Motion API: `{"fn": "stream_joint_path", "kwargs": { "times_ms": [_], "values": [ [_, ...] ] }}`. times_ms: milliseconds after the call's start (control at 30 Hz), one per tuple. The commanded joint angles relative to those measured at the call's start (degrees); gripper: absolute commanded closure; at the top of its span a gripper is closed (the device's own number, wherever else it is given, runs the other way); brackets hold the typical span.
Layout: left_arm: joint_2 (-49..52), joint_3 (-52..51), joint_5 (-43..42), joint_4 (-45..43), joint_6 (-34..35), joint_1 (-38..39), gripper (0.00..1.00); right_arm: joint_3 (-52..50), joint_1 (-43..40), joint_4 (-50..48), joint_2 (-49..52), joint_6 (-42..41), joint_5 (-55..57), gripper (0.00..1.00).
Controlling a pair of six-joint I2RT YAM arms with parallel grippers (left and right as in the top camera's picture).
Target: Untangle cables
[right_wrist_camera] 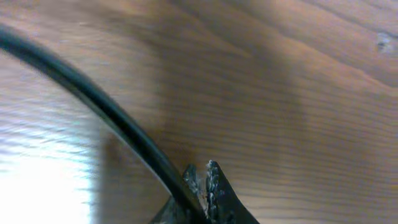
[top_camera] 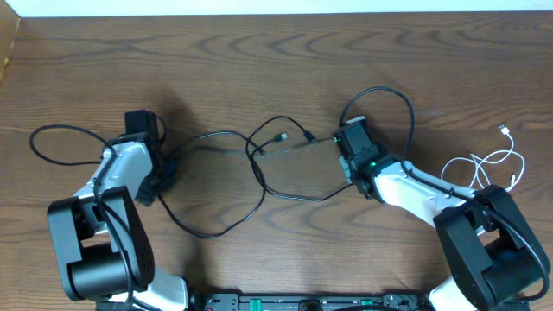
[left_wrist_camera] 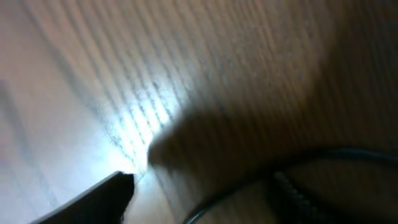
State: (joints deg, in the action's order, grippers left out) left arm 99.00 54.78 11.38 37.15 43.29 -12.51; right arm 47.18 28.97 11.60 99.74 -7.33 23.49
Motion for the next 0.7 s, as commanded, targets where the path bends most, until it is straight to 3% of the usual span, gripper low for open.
{"fn": "stream_joint_path", "kwargs": {
  "times_ms": [0, 100, 167, 233, 467, 667],
  "values": [
    [-1.3, 6.3, -6.2, 3.5, -6.1, -0.1, 0.2, -0.4, 0.0, -0.6, -0.2, -0.3, -0.2, 0.83],
    [-3.1, 9.3, -13.2, 6.0, -8.6, -0.1, 0.18, -0.4, 0.0, -1.2, -0.2, -0.3, -3.6, 0.55],
    [-4.9, 9.9, -19.4, 5.8, -10.6, -0.1, 0.16, -0.4, 0.0, -1.8, -0.2, -0.3, -6.3, 0.44],
    [-6.6, 9.9, -24.5, 5.1, -12.5, 0.0, 0.13, -0.4, 0.0, -2.2, -0.2, -0.3, -8.9, 0.41],
    [-6.6, 9.5, -27.6, 2.9, -17.9, 0.1, 0.07, -0.1, 0.0, -1.6, -0.6, -0.3, -10.6, 0.39],
    [-4.1, 9.1, -27.7, 1.0, -17.9, 0.1, 0.07, 8.2, 0.8, 9.5, -9.0, -1.8, -20.9, 0.64]
  ]
}}
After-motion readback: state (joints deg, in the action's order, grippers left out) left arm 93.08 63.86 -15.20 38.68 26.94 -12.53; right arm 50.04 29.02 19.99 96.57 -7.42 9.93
